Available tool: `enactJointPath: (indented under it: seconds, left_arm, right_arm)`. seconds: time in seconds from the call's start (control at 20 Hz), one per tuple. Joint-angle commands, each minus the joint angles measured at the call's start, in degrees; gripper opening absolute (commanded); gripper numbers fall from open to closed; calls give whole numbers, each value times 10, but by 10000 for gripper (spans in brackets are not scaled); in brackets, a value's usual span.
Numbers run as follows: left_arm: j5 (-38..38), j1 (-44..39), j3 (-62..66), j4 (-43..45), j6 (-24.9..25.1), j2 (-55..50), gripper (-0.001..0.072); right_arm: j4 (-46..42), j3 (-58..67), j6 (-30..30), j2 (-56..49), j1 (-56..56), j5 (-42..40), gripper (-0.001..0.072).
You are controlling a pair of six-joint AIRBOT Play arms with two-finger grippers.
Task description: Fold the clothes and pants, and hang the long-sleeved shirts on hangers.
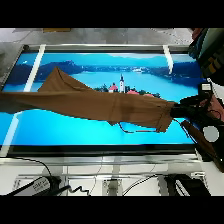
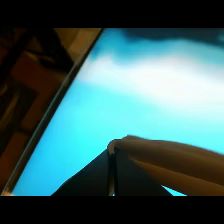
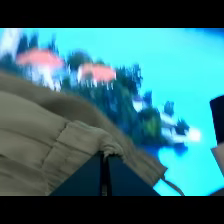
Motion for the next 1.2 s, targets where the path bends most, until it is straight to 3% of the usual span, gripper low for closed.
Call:
enactJointPath:
  seconds: [0.0, 0.05, 0.15, 0.3, 0.45, 0.6, 0.75, 0.8, 0.85, 0.9, 0.95, 1.0, 1.05, 1.1, 1.15]
  left_arm:
    - [-220, 2, -2, 155, -17, -33, 21]
    - [-255, 5, -14, 187, -52, -42, 21]
    - [-266, 10, -57, 197, -58, -42, 21]
    - [-268, 10, -127, 197, 35, -28, 21]
    - [-270, 11, -160, 224, 59, -27, 22]
    - [-256, 11, -162, 227, 124, -28, 22]
    - [-243, 11, -162, 224, 126, -28, 26]
    - [-244, 11, -162, 221, 126, -28, 98]
    - [-243, 11, -162, 220, 126, -28, 425]
    - [-238, 11, -162, 222, 123, -28, 718]
    - [-238, 12, -161, 223, 122, -28, 700]
    - [-238, 12, -161, 223, 122, -28, 700]
    - [-235, 11, -161, 227, 122, -28, 695]
    - [-230, 11, -161, 234, 111, -28, 636]
    - [-226, 11, -160, 236, 97, -27, 510]
  right_arm:
    - [-3, 4, -89, -5, 0, 163, 26]
    - [-3, 4, -101, -5, 0, 218, 26]
    - [-3, 4, -125, -5, 0, 324, 26]
    - [-5, 4, -129, -5, 0, 428, 26]
    - [-8, 4, -129, -5, 0, 451, 27]
    - [-9, 4, -129, -5, 0, 451, 27]
    - [-9, 4, -129, -5, 0, 450, 27]
    - [-9, 4, -128, -5, 0, 451, 28]
    - [-9, 4, -128, -5, 0, 450, 61]
    - [-9, 4, -128, -5, 0, 450, 176]
    - [-9, 4, -128, -5, 0, 450, 354]
    - [-9, 4, -128, -5, 0, 450, 471]
    - [-9, 4, -128, -5, 0, 449, 476]
    - [-9, 4, -128, -5, 0, 446, 476]
    - [-10, 4, -128, -5, 0, 433, 475]
